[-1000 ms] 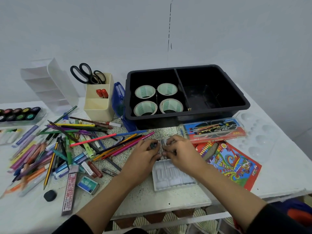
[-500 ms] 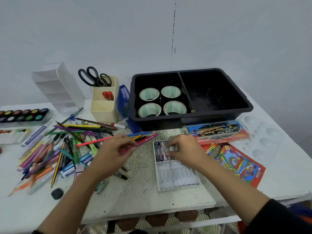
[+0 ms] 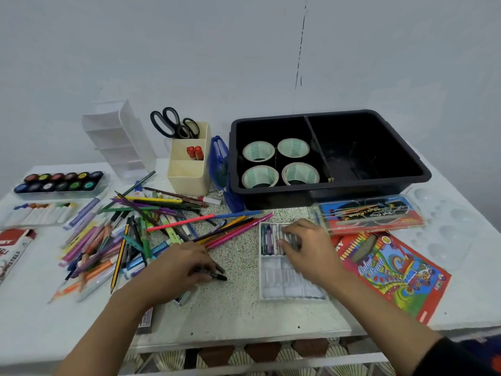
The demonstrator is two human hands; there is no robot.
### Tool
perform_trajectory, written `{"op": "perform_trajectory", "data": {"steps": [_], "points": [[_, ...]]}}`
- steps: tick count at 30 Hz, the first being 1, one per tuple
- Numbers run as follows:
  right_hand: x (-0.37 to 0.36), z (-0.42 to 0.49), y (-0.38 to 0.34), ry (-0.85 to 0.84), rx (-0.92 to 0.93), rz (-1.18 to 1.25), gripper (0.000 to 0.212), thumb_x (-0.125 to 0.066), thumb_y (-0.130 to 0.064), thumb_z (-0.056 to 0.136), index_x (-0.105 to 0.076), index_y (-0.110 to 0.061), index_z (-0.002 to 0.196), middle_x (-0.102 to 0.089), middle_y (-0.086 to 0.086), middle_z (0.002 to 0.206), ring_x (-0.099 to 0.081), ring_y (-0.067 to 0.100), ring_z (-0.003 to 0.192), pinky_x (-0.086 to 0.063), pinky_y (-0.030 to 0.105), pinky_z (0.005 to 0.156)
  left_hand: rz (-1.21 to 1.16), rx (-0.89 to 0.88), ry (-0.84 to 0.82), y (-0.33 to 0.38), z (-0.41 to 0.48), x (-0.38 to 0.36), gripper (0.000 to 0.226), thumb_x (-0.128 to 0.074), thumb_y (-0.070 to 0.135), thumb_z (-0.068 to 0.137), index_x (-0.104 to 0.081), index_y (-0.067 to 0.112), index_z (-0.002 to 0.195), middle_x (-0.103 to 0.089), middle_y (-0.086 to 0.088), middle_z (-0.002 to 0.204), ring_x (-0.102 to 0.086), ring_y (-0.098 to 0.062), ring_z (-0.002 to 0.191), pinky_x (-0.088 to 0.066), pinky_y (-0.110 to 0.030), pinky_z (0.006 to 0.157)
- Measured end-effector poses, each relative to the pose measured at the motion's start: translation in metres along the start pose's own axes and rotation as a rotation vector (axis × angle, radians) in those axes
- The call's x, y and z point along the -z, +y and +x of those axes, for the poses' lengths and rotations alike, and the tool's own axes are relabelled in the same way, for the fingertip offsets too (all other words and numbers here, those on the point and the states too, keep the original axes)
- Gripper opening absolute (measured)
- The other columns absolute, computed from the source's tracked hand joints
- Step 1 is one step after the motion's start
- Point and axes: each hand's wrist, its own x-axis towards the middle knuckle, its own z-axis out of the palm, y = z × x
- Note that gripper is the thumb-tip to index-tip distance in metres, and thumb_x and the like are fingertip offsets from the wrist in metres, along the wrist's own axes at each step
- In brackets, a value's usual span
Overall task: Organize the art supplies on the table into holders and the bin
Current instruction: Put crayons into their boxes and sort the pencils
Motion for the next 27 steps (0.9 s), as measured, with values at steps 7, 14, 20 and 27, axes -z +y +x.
{"op": "perform_trajectory", "data": {"steps": [7, 14, 20, 27], "points": [[0.017, 0.0, 0.007, 0.062, 0.023, 0.01, 0.023, -0.071, -0.005, 0.085, -0.075, -0.012, 0.106, -0.062, -0.007, 0.1, -0.058, 0.003, 0.069, -0.057, 0.029, 0.073, -0.195, 0.013, 0.194, 0.022, 0.014, 0.012, 0.012, -0.07, 0.03, 0.091, -0.071, 0.03, 0.103, -0.063, 0.024, 0.093, -0.06, 0.001, 0.09, -0.044, -0.01, 0.075], [0.042, -0.008, 0.022, 0.126, 0.079, -0.21, 0.018, -0.077, -0.004, 0.077, -0.075, -0.01, 0.094, -0.068, -0.002, 0.092, -0.054, 0.019, 0.086, -0.047, 0.032, 0.065, -0.487, 0.125, 0.35, 0.074, 0.055, 0.001, 0.018, -0.073, 0.026, 0.09, -0.068, 0.027, 0.107, -0.07, 0.012, 0.083, -0.066, -0.002, 0.078, -0.052, -0.016, 0.07], [0.047, -0.009, 0.037, 0.117, 0.142, -0.257, 0.016, -0.075, -0.017, 0.081, -0.076, -0.017, 0.097, -0.07, -0.007, 0.094, -0.043, 0.015, 0.088, -0.04, 0.032, 0.072, -0.571, 0.219, 0.374, 0.104, 0.099, -0.02, 0.018, -0.076, 0.025, 0.087, -0.067, 0.024, 0.102, -0.07, 0.006, 0.078, -0.065, -0.004, 0.068, -0.056, -0.022, 0.066], [0.041, -0.012, 0.04, -0.002, 0.147, -0.309, 0.028, -0.069, -0.039, 0.085, -0.073, -0.027, 0.111, -0.063, -0.012, 0.122, -0.041, 0.017, 0.118, -0.042, 0.044, 0.09, -0.454, 0.241, 0.39, 0.111, 0.119, -0.035, 0.021, -0.077, 0.027, 0.086, -0.067, 0.028, 0.104, -0.069, 0.01, 0.065, -0.064, 0.002, 0.059, -0.056, -0.024, 0.063]]}}
